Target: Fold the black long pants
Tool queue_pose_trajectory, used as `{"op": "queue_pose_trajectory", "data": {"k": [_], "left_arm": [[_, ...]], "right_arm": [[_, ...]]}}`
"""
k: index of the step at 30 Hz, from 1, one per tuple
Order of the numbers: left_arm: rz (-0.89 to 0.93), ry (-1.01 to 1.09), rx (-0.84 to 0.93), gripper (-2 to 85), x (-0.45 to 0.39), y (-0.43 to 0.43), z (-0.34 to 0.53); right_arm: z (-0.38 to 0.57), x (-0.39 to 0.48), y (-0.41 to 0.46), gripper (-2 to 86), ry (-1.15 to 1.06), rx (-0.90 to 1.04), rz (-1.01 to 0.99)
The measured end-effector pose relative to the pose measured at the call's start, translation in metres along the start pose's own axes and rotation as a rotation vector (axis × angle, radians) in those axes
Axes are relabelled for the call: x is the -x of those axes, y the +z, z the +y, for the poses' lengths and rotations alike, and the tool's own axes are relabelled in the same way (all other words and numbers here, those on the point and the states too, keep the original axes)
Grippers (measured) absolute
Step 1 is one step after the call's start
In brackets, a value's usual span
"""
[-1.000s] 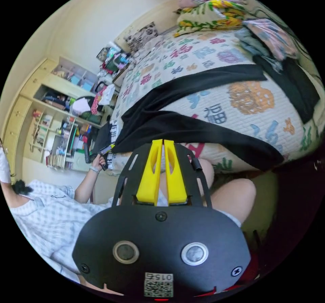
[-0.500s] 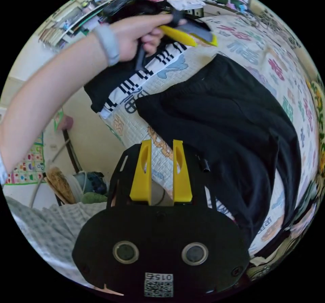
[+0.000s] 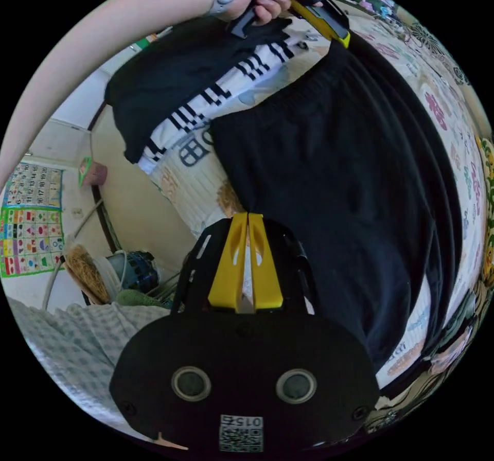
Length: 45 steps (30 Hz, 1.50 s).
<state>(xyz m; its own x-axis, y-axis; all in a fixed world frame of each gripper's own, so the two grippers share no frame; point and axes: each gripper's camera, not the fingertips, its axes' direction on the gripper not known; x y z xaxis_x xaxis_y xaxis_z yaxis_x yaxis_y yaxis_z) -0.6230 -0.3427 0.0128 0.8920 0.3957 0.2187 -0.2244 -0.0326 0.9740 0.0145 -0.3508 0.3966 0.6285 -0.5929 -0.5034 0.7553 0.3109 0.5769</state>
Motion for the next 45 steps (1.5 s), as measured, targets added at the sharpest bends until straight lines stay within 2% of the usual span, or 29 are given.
{"op": "queue_pose_trajectory", "data": {"k": [4,7,9,11,15,16,18,20,23,26,28,32,36,38,42,45], "left_arm": [[-0.217,0.011,0.002,1.6,0.001,-0.01,0.004],[-0.23,-0.023,0.08,5.0,-0.003,0.026,0.017],[-0.282,-0.011,0.097,7.9,-0.017,0.039,0.027],[-0.341,-0.002,0.041,10.4,-0.044,0.036,0.045],[-0.425,0.041,-0.124,11.8,-0.114,0.025,0.088],[-0.386,0.094,-0.144,11.9,-0.149,0.033,0.103],[-0.254,0.205,-0.131,11.9,-0.209,0.06,0.124],[-0.072,0.374,-0.069,12.0,-0.304,0.12,0.155],[0.024,0.608,0.103,12.1,-0.429,0.219,0.191],[0.1,0.722,0.304,13.1,-0.513,0.308,0.212],[0.033,0.787,0.353,13.8,-0.546,0.341,0.221],[-0.083,0.863,0.397,13.6,-0.582,0.377,0.235],[-0.117,0.917,0.383,10.1,-0.589,0.386,0.248],[-0.073,0.904,0.401,2.9,-0.59,0.389,0.248],[-0.02,0.842,0.334,-0.1,-0.588,0.374,0.233],[-0.005,0.777,0.19,-0.4,-0.584,0.335,0.215]], "right_arm": [[-0.017,0.023,-0.023,-0.6,-0.103,-0.107,-0.119],[-0.025,0.013,-0.02,-0.6,-0.079,-0.061,-0.113],[-0.008,-0.01,-0.027,-0.4,-0.036,-0.075,-0.201],[0.041,-0.057,-0.053,1.0,0.092,-0.183,-0.299],[0.164,-0.147,-0.102,3.6,0.433,-0.412,-0.323],[0.213,-0.177,-0.116,4.1,0.558,-0.481,-0.307],[0.285,-0.213,-0.131,4.5,0.738,-0.499,-0.186],[0.37,-0.257,-0.14,5.2,0.984,-0.405,-0.037],[0.441,-0.301,-0.142,6.8,1.125,-0.342,-0.011],[0.445,-0.325,-0.142,9.2,1.0,-0.163,0.178],[0.433,-0.336,-0.14,10.0,0.874,-0.085,0.227],[0.401,-0.356,-0.135,9.7,0.588,0.03,0.272],[0.386,-0.368,-0.138,7.9,0.447,0.142,0.295],[0.39,-0.371,-0.158,1.0,0.388,0.137,0.266],[0.402,-0.385,-0.208,-0.4,0.394,0.083,0.296],[0.408,-0.392,-0.277,-0.6,0.423,-0.072,0.398]]}}
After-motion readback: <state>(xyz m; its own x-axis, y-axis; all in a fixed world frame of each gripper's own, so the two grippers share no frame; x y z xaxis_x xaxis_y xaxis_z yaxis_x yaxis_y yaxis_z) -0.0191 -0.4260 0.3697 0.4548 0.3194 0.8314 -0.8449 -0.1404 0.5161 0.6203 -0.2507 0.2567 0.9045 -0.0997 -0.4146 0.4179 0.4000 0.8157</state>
